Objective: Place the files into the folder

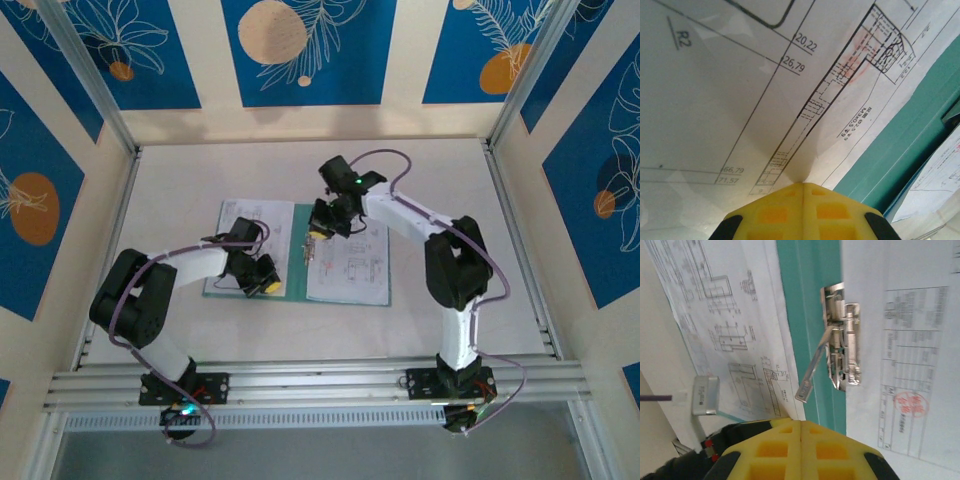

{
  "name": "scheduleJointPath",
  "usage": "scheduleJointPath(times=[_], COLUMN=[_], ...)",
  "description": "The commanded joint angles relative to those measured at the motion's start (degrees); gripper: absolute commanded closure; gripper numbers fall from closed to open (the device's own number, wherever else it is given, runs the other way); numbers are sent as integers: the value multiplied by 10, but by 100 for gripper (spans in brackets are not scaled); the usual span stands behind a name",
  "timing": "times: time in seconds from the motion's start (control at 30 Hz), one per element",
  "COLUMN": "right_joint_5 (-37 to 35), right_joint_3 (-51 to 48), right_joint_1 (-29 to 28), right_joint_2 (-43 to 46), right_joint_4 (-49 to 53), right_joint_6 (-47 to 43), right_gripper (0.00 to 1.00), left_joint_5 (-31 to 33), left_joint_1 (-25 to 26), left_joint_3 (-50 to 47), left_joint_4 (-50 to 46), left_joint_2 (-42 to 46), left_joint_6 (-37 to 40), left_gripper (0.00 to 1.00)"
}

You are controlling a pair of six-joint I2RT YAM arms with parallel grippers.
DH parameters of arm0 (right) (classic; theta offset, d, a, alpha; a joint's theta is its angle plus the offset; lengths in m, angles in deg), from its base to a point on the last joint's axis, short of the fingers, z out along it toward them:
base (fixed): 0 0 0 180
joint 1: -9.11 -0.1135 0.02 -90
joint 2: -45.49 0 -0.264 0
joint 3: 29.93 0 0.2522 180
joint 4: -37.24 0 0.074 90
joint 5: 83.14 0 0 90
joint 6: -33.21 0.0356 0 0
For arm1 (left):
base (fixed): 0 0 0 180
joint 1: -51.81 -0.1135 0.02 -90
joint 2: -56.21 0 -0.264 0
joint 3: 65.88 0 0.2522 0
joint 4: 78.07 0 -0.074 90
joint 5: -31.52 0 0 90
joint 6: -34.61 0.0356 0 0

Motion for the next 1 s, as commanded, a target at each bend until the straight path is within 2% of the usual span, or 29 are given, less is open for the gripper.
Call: scheduleJointPath(times=[0.0,0.17,0.3,0.43,0.63,0.73,0.87,0.97], right_joint_5=[-38,-32,-4,5,35,45,59,71], right_joint_3=[-32,-102,-152,-175,-206,-212,-209,-198], right_joint_1=[28,75,108,122,121,107,88,74], right_joint_2=[45,103,132,146,154,148,131,112], right_joint_4=[10,-10,-35,-39,-65,-81,-99,-113], right_joint_6=[43,80,102,113,160,183,216,238], right_gripper=[88,78,76,74,65,59,57,57], left_joint_5=[1,-5,-11,-14,-36,-40,-39,-37], left_joint_1=[19,62,93,120,139,141,140,138], left_joint_3=[-13,-2,10,35,63,71,77,75], left_joint_4=[15,48,79,91,132,133,110,90], left_joint_2=[-23,-39,-59,-78,-92,-81,-59,-40], left_joint_6=[-24,-56,-86,-99,-106,-99,-85,-74], left_gripper=[100,100,100,100,100,93,76,73])
